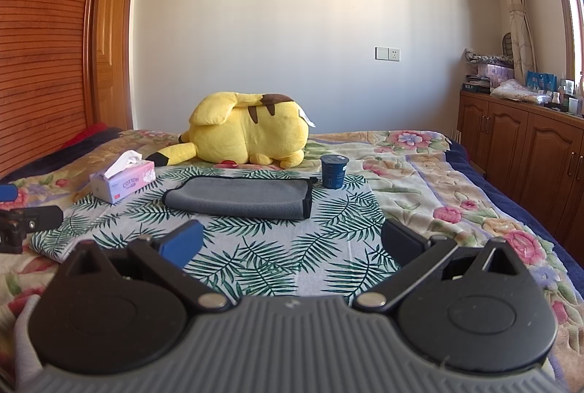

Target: Fold towel

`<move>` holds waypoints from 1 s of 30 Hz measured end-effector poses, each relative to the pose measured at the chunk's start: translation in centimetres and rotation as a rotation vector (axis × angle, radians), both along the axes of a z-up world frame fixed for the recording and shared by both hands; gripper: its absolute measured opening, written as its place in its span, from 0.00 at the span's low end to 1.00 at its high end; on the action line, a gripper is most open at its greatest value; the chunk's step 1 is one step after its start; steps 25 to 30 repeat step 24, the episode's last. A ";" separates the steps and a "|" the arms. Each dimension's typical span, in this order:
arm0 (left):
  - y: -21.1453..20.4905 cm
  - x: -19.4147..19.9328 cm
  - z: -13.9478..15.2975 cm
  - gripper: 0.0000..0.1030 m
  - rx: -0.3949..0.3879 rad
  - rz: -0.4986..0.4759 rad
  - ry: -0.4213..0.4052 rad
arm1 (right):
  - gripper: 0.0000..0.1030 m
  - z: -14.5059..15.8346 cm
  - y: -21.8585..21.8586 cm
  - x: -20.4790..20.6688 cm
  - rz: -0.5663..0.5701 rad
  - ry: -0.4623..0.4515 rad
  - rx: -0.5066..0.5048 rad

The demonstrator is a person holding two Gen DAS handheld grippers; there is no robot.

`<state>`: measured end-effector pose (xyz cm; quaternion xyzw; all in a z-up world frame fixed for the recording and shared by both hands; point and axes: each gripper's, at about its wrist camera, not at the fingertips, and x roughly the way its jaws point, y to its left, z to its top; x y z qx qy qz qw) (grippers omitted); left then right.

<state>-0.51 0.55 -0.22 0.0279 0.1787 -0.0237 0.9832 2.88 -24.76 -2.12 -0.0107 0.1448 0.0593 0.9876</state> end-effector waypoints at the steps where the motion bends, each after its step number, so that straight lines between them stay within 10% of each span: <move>1: 0.0 0.0 0.0 0.84 0.000 0.000 0.000 | 1.00 0.0 0.0 0.0 0.000 0.000 0.000; 30: 0.2 0.1 -0.2 0.84 0.008 0.002 0.002 | 1.00 0.0 0.0 0.0 0.000 -0.001 0.000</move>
